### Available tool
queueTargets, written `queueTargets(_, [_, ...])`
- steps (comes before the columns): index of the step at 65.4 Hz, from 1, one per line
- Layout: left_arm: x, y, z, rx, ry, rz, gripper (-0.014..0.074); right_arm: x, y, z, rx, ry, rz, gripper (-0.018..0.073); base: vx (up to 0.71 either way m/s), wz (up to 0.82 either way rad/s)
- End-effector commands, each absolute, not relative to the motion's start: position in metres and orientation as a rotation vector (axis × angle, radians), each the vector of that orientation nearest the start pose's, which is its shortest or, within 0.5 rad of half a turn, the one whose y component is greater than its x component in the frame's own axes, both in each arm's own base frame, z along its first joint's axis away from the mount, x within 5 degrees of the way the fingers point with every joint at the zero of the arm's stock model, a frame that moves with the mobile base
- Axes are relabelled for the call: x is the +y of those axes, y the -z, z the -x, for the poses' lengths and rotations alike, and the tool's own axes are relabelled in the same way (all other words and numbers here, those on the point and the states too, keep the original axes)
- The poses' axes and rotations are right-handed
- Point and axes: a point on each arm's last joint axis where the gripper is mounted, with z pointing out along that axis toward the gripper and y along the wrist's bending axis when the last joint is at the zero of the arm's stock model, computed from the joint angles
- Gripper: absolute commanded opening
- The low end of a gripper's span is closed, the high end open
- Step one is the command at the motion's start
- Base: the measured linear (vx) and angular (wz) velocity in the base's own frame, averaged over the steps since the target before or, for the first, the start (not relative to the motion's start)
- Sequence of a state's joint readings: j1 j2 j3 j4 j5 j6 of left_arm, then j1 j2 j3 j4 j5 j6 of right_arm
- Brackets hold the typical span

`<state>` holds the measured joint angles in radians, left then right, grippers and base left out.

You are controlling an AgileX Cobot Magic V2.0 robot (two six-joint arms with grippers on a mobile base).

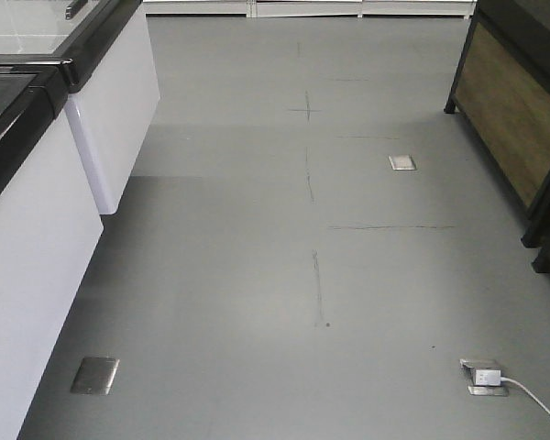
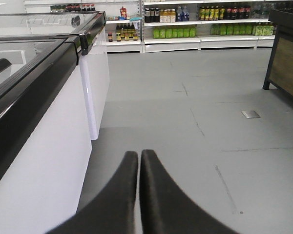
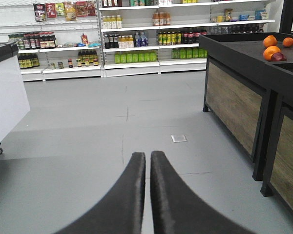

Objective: Left arm holds basket, right arm returns cookies

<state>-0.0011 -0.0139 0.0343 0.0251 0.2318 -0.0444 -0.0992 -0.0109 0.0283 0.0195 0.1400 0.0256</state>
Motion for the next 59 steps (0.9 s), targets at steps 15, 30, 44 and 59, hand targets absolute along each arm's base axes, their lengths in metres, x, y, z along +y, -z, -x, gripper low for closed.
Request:
queueTargets(15, [0.0004,-0.1992,-0.0546,1.616,0.014,0.021,-0.0006,-0.0059,-0.1928,-0.0563,1.569,0.056,-0.108,-0.0006,0.00,0.00])
queueTargets(30, [0.0004,-0.1992,-0.0546,1.616,0.014,0.021,-0.0006,-0.0059,-0.1928,-0.0563,1.569,0.056,-0.108,-0.0006,0.00,0.00])
queueTargets(44, [0.0004,-0.1992,-0.0546,1.616,0.014,0.021,-0.0006,-0.0059,-0.1928,-0.0563,1.569,0.056,-0.108,-0.0006,0.00,0.00])
queueTargets(59, [0.0004,-0.1992,-0.0546,1.616,0.014,0.021,-0.0006,-0.0059,-0.1928,-0.0563,1.569,0.056,-0.108,-0.0006,0.00,0.00])
